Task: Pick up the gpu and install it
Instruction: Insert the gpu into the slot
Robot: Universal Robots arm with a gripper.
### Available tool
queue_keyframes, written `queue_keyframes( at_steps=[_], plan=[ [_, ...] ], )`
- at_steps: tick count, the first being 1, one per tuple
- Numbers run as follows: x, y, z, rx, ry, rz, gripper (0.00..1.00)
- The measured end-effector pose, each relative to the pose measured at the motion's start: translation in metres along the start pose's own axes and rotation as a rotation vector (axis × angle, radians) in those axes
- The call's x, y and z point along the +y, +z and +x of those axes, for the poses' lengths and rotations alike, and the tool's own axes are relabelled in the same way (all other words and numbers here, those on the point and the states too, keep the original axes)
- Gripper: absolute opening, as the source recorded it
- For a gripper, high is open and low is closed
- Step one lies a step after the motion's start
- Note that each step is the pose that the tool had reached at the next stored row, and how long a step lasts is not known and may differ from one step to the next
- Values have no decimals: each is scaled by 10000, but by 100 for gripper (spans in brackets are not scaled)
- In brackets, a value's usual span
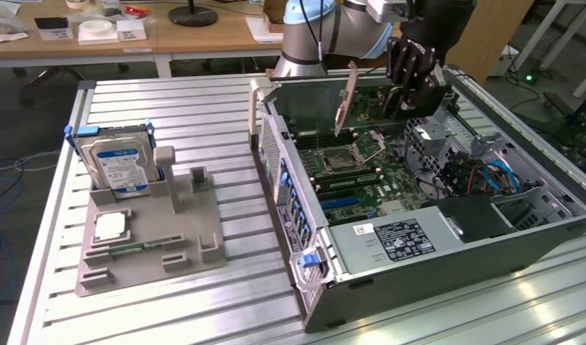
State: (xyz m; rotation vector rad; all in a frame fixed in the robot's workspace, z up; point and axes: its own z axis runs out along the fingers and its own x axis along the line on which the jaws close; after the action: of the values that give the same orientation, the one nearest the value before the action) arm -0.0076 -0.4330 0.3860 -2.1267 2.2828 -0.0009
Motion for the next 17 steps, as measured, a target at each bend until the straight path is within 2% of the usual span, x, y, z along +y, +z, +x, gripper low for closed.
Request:
queue_keyframes(
  at_steps=[9,17],
  plan=[
    [0,109,24,1,0,-11,28],
    [10,121,23,-2,-5,-10,28]
  ],
)
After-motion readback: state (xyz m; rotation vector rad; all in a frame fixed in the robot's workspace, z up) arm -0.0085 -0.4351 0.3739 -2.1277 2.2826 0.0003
